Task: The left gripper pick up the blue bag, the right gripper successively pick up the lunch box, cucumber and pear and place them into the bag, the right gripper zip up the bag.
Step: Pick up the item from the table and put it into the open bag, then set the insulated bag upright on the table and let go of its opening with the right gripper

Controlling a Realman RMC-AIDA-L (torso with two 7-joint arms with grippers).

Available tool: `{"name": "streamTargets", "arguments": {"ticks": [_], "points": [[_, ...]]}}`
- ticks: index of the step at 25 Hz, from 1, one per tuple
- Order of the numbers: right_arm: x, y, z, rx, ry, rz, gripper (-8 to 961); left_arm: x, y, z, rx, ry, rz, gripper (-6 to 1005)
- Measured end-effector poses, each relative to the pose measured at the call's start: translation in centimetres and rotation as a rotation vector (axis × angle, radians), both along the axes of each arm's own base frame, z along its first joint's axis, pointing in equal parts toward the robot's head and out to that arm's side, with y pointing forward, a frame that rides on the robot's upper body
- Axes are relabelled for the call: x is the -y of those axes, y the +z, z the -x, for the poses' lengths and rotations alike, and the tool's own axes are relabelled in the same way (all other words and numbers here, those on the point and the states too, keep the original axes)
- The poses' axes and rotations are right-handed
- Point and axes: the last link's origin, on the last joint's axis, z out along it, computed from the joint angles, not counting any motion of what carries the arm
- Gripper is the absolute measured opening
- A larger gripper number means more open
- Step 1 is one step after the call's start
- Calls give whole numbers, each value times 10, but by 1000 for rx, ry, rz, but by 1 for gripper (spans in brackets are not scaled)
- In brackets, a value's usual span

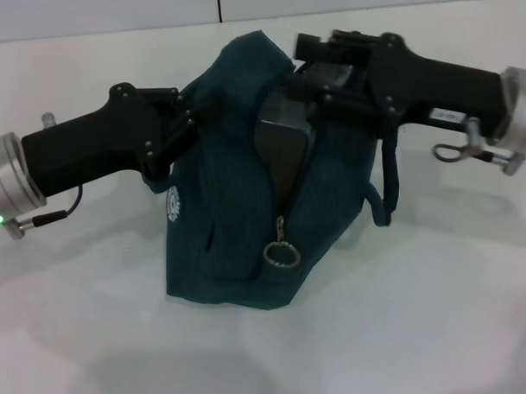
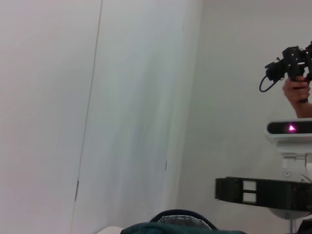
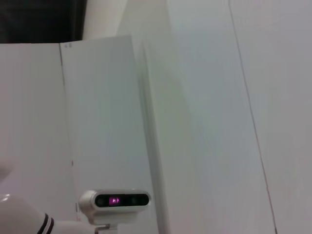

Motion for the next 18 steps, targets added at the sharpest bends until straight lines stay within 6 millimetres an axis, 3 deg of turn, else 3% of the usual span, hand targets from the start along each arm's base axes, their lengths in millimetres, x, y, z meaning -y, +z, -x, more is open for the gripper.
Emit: {"name": "streamTargets", "arguments": {"ticks": [5, 11, 14, 18], "points": [[18, 29, -17, 25, 48, -27, 490, 1, 0, 1, 0, 2, -1, 46], [52, 70, -49, 171, 67, 9, 498, 1, 0, 2, 2, 10, -1, 46], [58, 70, -66, 246, -12, 32, 497, 0, -1, 3, 1, 16, -7, 46], [52, 50, -74, 301, -76, 54, 497, 0, -4, 0, 14, 21, -9, 46]]}}
